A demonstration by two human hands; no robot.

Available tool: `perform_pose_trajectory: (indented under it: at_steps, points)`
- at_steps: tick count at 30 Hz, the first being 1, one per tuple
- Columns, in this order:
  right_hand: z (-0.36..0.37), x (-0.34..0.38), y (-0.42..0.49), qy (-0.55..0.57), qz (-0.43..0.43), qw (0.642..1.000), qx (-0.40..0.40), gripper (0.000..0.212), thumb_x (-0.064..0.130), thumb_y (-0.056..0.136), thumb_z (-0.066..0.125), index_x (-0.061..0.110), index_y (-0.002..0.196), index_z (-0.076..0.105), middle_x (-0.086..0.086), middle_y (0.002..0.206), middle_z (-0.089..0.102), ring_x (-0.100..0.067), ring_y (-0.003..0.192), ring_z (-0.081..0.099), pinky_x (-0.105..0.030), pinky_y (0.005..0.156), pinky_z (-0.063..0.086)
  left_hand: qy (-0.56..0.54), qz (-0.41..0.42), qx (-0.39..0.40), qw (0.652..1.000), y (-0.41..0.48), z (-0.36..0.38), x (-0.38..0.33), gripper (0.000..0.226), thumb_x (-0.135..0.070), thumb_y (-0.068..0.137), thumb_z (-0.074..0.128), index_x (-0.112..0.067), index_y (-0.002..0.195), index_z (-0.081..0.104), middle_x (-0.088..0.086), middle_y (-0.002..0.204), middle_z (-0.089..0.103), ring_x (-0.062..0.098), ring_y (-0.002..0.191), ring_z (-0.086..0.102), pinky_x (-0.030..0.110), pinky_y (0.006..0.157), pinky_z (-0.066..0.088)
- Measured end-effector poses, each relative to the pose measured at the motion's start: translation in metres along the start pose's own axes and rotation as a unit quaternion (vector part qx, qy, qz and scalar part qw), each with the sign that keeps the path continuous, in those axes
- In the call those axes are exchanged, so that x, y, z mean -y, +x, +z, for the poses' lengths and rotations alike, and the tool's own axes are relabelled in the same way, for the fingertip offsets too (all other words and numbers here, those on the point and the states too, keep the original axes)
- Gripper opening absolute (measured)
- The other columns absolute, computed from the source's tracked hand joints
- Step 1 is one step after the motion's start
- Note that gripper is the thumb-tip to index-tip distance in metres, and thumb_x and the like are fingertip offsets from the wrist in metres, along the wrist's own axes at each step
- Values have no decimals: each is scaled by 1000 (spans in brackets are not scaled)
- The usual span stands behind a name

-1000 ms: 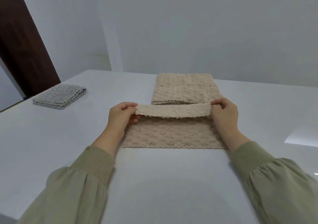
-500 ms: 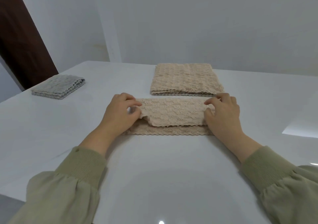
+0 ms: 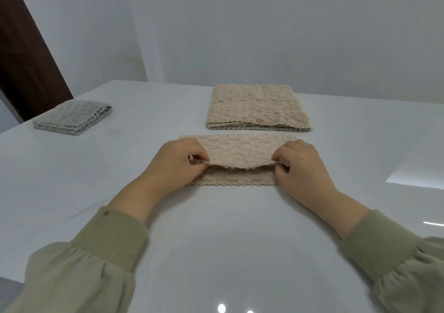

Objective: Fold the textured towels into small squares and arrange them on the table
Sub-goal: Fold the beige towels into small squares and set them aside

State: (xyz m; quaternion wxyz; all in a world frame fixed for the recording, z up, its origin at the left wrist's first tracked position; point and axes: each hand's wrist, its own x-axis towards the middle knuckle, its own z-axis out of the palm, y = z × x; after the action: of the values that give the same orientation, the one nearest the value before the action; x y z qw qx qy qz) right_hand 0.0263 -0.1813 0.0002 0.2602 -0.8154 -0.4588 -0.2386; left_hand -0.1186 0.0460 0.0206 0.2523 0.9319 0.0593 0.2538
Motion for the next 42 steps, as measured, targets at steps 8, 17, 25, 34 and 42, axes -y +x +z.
perform_pose_trajectory:
  at_steps: [8,17,25,34,42]
  points:
    - [-2,5,-2,35,-49,998,8,18,1,62,50,11,71,62,0,66,54,-21,69,46,-33,66,40,-22,-46,98,994,-1,-5,4,36,1,71,70,-33,64,64,-14,73,63,2,69,56,12,66,43]
    - [-2,4,-3,52,-96,993,49,26,12,65,34,13,66,61,3,63,53,-21,67,47,-29,66,37,-49,-65,130,988,-2,-10,0,30,5,69,66,-24,63,66,-10,72,63,0,67,56,12,65,43]
    - [1,1,-4,50,-88,990,95,23,2,63,46,16,68,64,5,66,54,-11,71,39,-25,68,33,108,102,91,985,2,19,-23,34,-55,68,59,-22,76,64,-11,81,57,7,81,49,24,72,41]
    - [-4,-5,-11,63,-80,991,86,24,0,65,54,14,81,63,10,74,48,-12,74,40,-16,69,30,113,195,81,971,6,50,-35,29,-35,80,49,-16,77,70,-3,76,60,19,72,57,34,56,50]
    - [-21,-27,-25,22,-40,998,40,25,-10,60,58,11,72,63,0,71,60,-18,74,47,-25,67,39,79,178,62,979,2,49,-33,14,-25,77,62,-16,79,73,-5,78,63,12,74,58,23,61,46]
